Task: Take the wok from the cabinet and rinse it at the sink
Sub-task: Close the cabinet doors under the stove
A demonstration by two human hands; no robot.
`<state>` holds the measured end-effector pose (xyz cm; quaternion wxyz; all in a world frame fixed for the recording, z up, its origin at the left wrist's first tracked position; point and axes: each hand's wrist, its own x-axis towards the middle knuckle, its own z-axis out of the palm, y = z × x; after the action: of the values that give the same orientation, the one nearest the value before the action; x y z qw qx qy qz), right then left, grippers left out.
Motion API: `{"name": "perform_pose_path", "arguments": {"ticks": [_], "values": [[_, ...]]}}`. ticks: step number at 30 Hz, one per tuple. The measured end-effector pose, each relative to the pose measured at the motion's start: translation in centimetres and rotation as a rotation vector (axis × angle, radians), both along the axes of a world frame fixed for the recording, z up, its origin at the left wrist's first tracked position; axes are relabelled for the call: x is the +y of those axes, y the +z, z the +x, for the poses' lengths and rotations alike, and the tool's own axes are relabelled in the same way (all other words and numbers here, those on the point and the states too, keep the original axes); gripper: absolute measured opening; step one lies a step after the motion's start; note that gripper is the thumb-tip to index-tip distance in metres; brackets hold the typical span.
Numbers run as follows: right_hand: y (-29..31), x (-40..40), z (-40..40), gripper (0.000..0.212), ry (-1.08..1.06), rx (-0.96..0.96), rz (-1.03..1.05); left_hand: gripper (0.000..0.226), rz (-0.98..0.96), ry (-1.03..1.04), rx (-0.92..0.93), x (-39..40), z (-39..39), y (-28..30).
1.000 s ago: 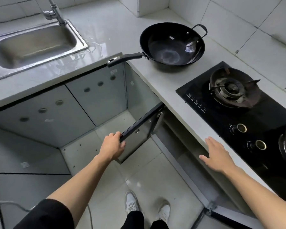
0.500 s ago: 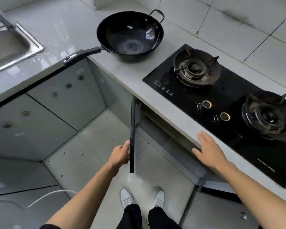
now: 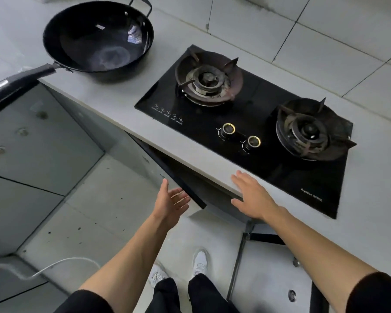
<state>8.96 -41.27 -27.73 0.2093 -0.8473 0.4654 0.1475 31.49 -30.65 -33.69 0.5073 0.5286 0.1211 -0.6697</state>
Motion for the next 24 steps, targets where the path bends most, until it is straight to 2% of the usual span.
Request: {"name": "perform_pose_path", "arguments": {"ticks": [10, 14, 20, 24], "values": [[-0.9, 0.0, 0.0, 0.078, -0.042, -0.044, -0.006, 0.091, -0.06, 0.285, 0.313, -5.6, -2.4, 0.2], [-1.5, 0.3, -0.1, 0.084, -0.067, -0.055, 0.001, 0.095, -0.057, 0.342, 0.324, -7.4, -3.0, 0.5], [-1.5, 0.5, -0.2, 0.085, -0.066, -0.049, -0.003, 0.089, -0.083, 0.204, 0.217, -6.5, -3.2, 0.3], [-0.4, -0.2, -0.1, 0.082, -0.094, -0.042, 0.043, 0.087, -0.084, -0.074, 0.055, -5.6, -2.4, 1.2]]}}
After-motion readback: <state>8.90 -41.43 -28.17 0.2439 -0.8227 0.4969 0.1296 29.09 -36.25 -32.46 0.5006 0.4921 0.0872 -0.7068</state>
